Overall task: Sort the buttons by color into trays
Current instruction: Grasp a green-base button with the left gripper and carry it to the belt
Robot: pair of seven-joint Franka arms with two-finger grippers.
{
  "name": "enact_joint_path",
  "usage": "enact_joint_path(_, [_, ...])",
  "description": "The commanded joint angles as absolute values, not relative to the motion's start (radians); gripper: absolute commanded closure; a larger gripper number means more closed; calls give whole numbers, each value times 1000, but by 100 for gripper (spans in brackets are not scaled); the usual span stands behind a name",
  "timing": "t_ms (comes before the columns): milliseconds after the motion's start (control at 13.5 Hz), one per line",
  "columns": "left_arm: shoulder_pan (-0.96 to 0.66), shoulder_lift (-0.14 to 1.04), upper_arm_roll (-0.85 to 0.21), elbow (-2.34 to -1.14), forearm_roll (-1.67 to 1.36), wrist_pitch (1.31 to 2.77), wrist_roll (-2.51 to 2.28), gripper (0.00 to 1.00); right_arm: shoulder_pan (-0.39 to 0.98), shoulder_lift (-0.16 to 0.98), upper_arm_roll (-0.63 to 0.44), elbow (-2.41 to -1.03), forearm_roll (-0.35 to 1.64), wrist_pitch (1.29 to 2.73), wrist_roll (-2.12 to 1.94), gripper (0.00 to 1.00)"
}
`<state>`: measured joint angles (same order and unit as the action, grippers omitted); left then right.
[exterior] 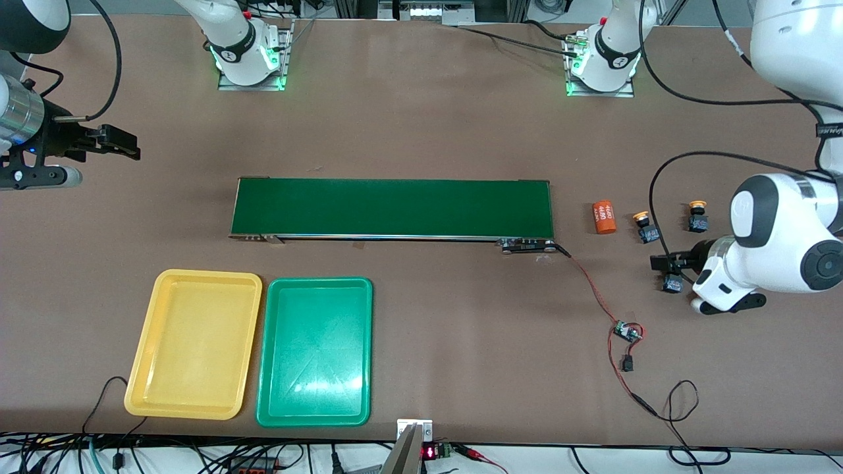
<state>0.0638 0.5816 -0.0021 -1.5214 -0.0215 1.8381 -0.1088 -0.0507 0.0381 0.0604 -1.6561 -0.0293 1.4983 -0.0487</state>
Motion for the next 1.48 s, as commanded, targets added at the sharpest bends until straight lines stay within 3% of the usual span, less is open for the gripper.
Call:
enact_joint_path(0, [98, 610, -9, -1539, 2, 1951, 19, 0, -57, 32, 63, -1661, -20, 1502, -40, 0])
enact_joint_path(370, [159, 692, -9, -1545, 2, 2041, 443, 0, -57, 38, 61, -1663, -25, 1505, -54, 0])
enact_joint_path(963, [163, 721, -9, -1680, 2, 2221, 540, 0, -60, 52, 57, -1663, -20, 1512, -48, 0])
enact_joint_path(1037, [163, 721, -9, -1680, 2, 2221, 538, 8, -60, 52, 55, -1664, -20, 1547, -41, 0])
enact_joint_path(1259, [163, 692, -9, -1703, 0, 2209, 538, 87, -61, 54, 57, -1671, -15, 1615, -40, 0])
enact_joint_path(1333, [163, 675, -11, -1709, 2, 2201, 537, 100, -60, 54, 57, -1671, -15, 1621, -40, 0])
enact_joint_path(1407, [158, 660, -11, -1716, 2, 2200, 537, 100, -58, 54, 57, -1672, -15, 1620, -35, 0])
